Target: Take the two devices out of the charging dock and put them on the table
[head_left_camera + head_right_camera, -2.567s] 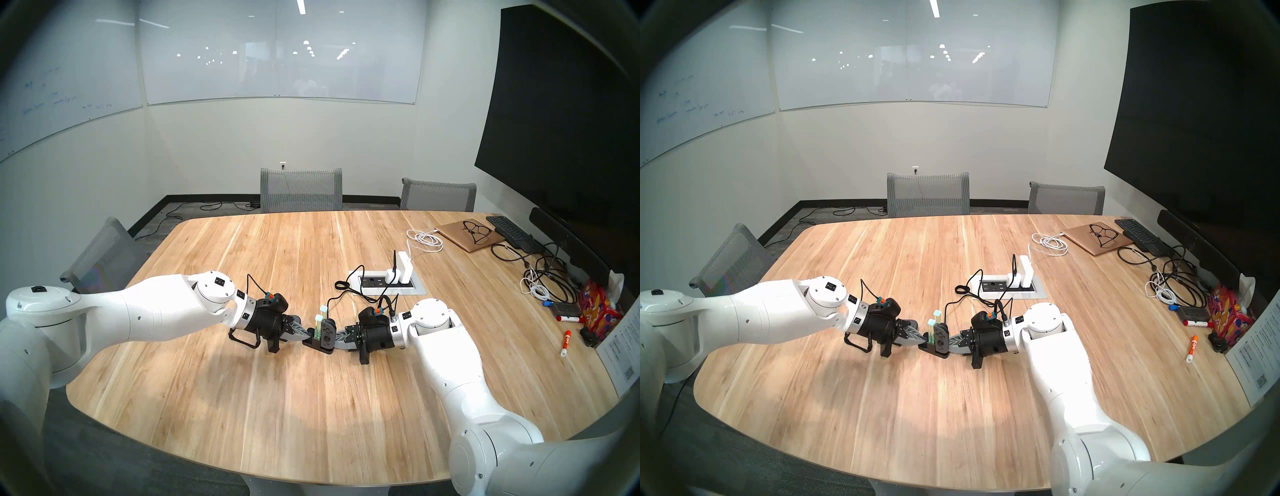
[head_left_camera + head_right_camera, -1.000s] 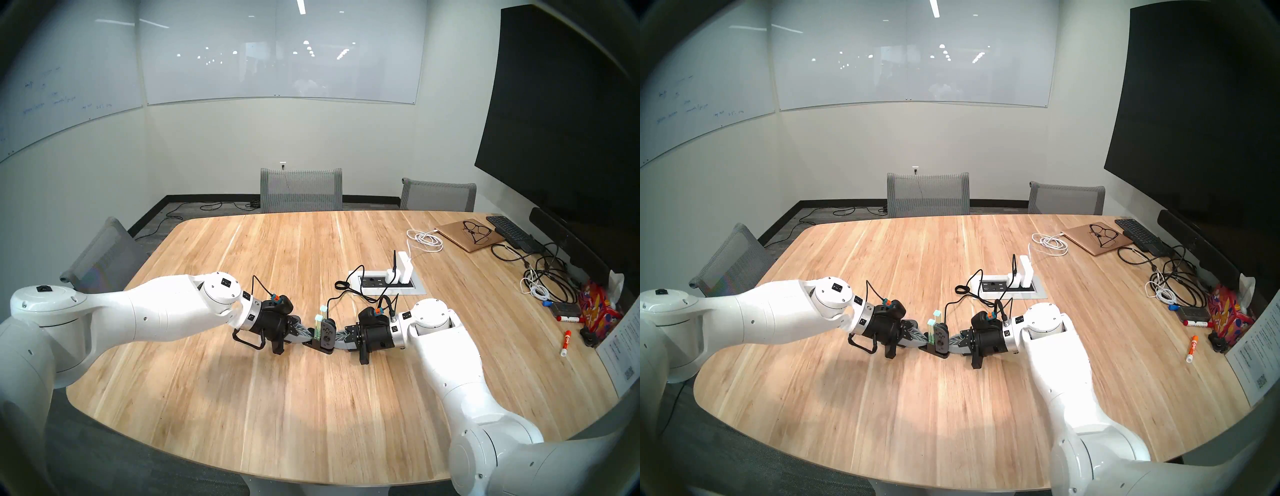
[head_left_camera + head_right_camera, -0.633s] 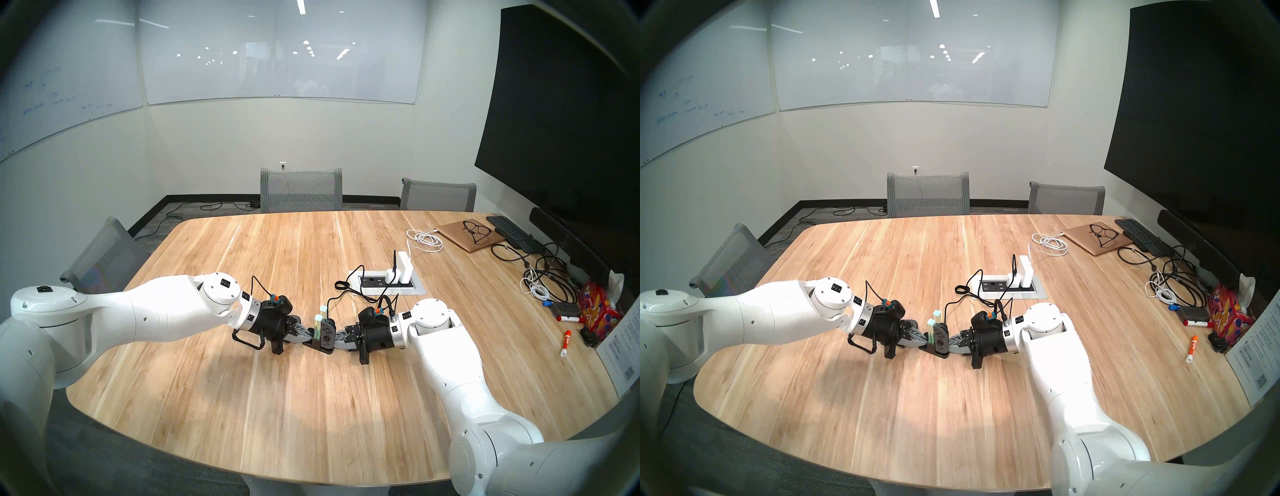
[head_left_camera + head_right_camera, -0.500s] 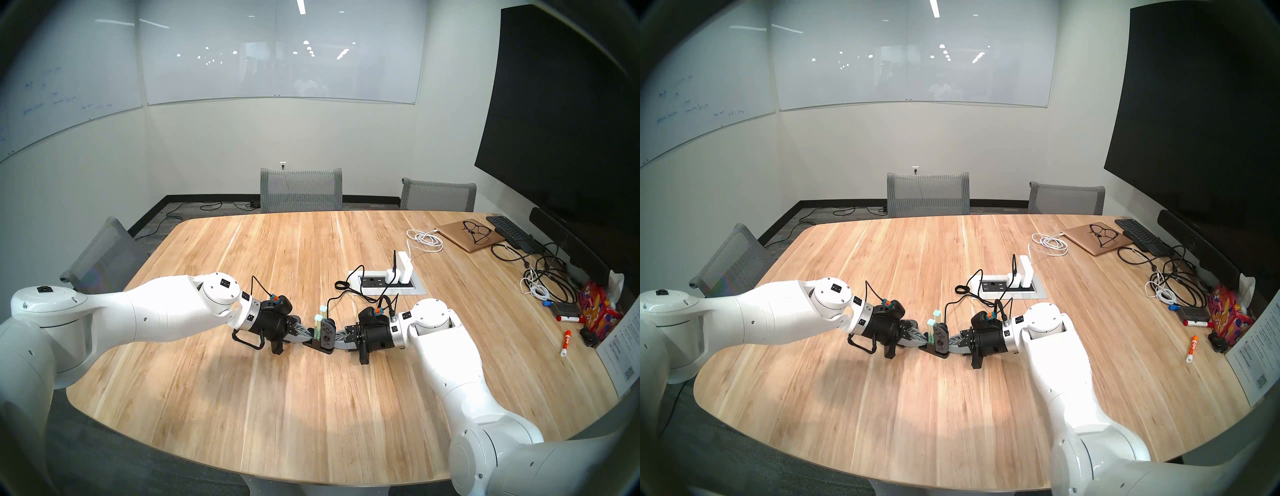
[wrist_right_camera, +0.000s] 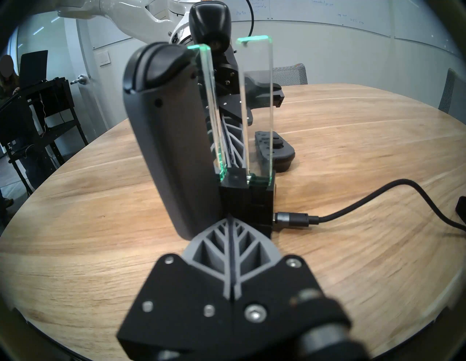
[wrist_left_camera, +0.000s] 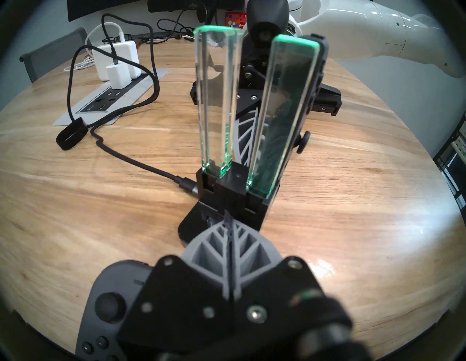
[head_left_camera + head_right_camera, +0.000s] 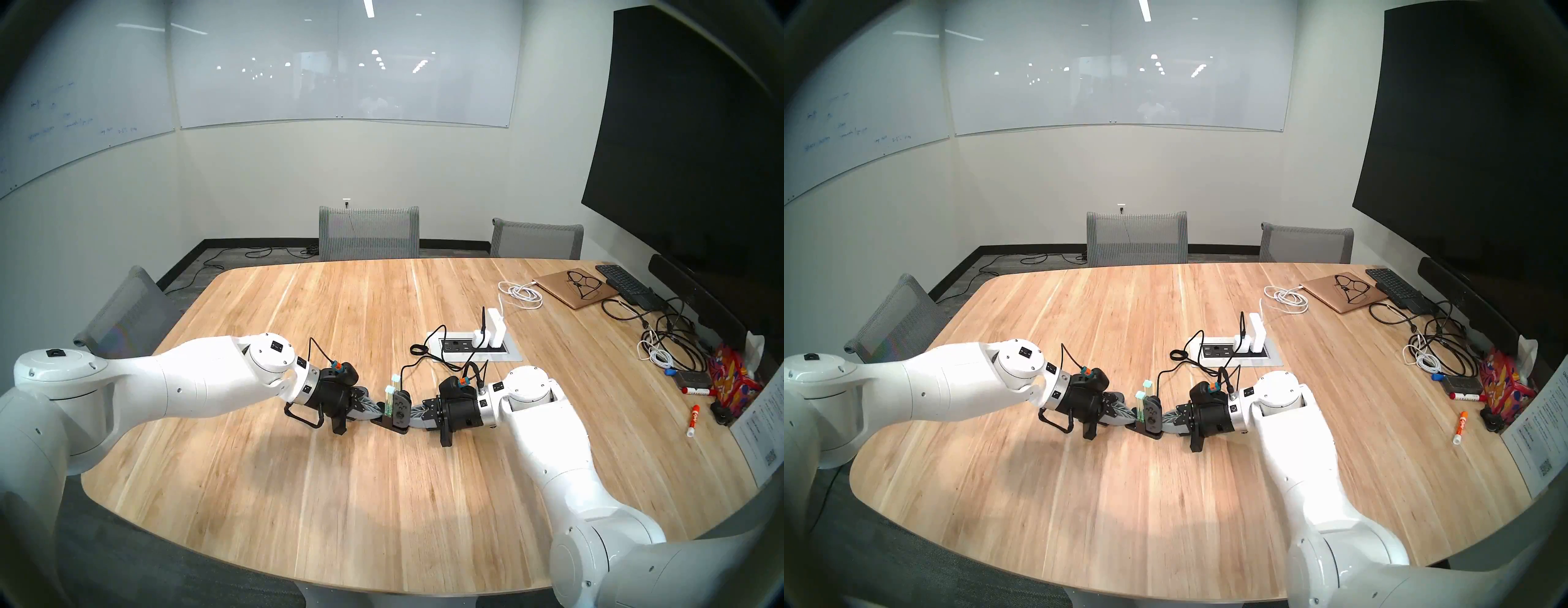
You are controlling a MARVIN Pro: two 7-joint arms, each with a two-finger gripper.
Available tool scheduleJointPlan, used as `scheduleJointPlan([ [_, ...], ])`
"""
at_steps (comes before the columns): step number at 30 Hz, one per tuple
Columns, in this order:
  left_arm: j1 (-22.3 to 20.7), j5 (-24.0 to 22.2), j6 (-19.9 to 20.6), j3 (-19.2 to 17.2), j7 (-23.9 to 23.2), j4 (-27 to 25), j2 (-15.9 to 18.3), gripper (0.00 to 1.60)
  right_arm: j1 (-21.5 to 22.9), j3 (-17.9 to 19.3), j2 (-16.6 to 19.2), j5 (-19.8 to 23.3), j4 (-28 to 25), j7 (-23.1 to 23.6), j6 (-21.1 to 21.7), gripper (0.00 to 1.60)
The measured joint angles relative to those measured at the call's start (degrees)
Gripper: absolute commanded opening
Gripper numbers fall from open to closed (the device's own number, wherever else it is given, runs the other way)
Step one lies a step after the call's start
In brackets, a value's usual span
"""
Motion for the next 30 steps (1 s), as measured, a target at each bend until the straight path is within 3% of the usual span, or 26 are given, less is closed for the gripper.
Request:
scheduleJointPlan([
  [30,0.0,0.0,0.0,0.1,0.0,0.0,0.0,0.00,0.3,0.2,-0.1,0.0,0.5,-0.2,0.0,0.00],
])
